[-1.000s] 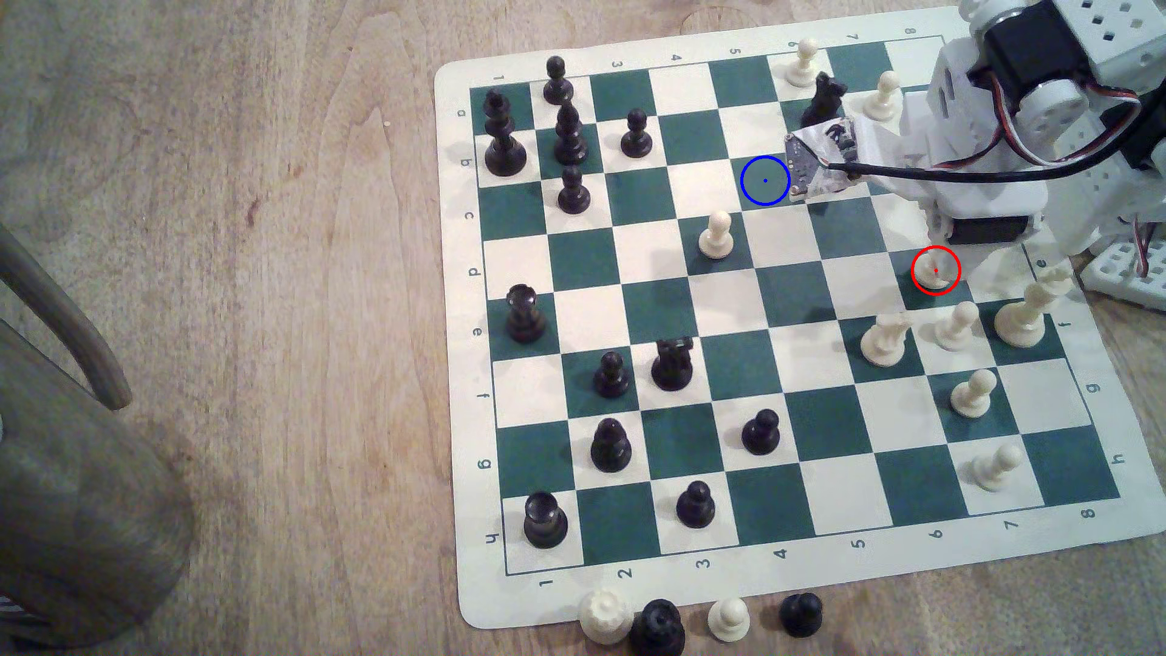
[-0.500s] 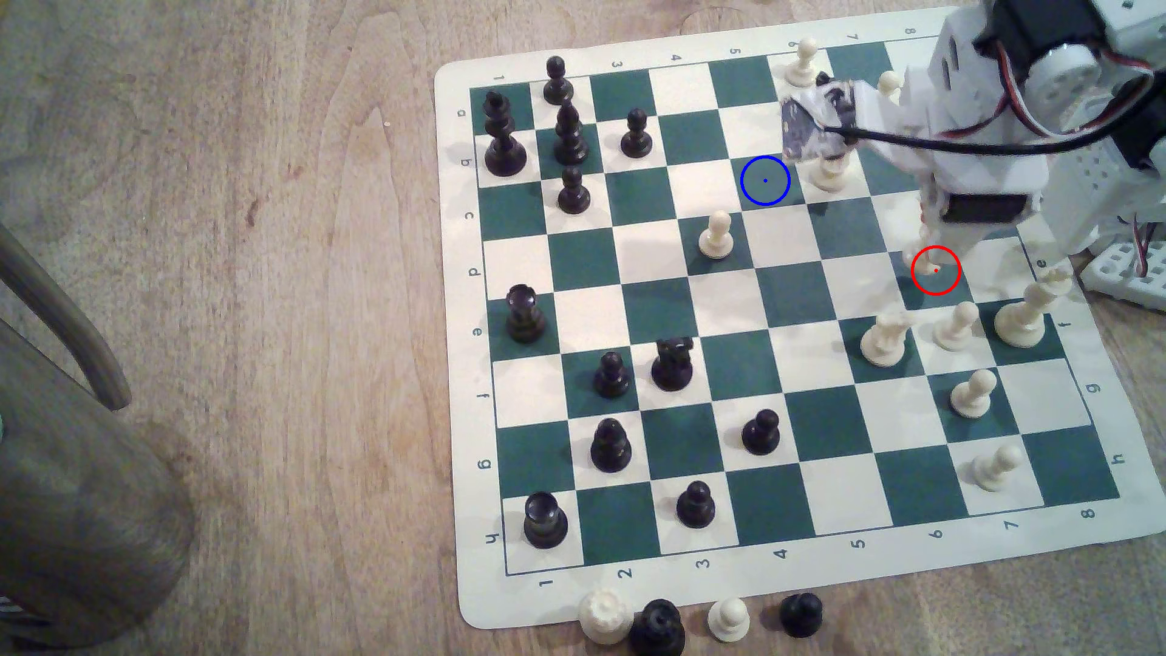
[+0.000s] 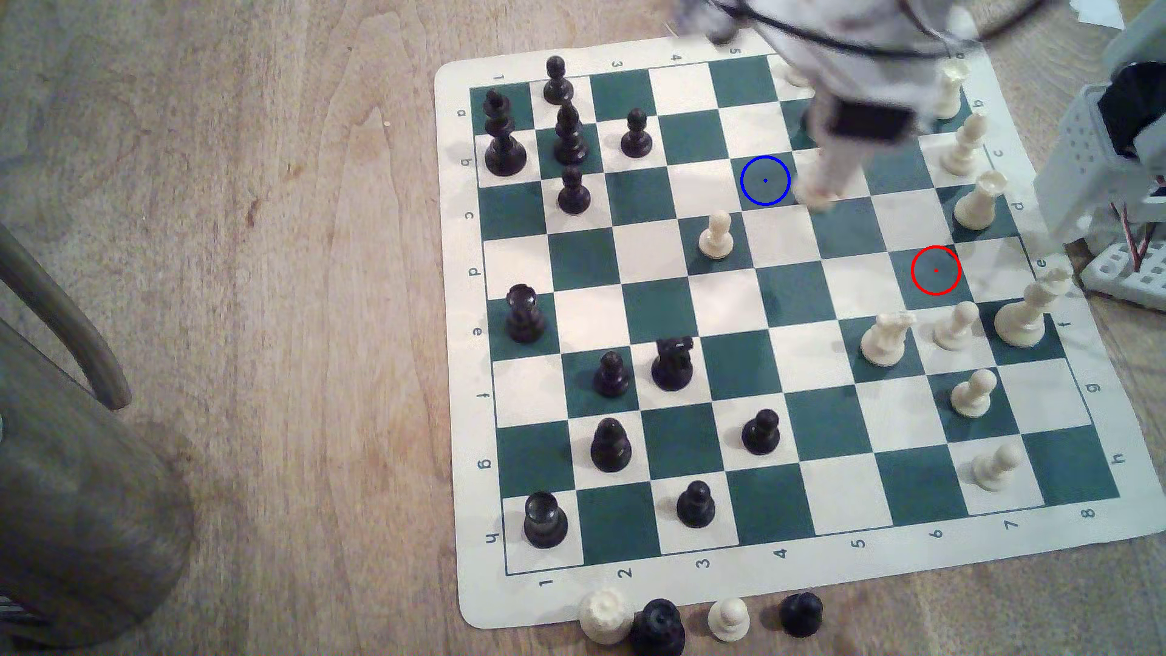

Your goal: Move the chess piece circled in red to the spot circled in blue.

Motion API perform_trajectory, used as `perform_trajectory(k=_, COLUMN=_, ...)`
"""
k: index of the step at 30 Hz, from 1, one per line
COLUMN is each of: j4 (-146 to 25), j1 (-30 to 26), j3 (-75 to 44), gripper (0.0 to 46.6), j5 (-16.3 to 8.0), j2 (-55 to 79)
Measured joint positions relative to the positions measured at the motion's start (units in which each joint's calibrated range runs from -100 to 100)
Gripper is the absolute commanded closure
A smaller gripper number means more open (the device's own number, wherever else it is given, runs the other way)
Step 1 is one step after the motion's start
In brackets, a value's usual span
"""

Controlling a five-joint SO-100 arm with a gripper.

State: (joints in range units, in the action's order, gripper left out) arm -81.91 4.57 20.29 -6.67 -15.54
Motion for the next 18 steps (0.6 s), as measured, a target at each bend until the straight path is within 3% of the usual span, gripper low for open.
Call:
perform_trajectory(k=9, j4=5.82, j1=8.33, j3=-2.17, gripper=46.4, j5=2.1, j2=11.23)
perform_trajectory(k=18, j4=9.48, j1=9.07, j3=-2.17, gripper=46.4, j5=2.1, j2=16.34)
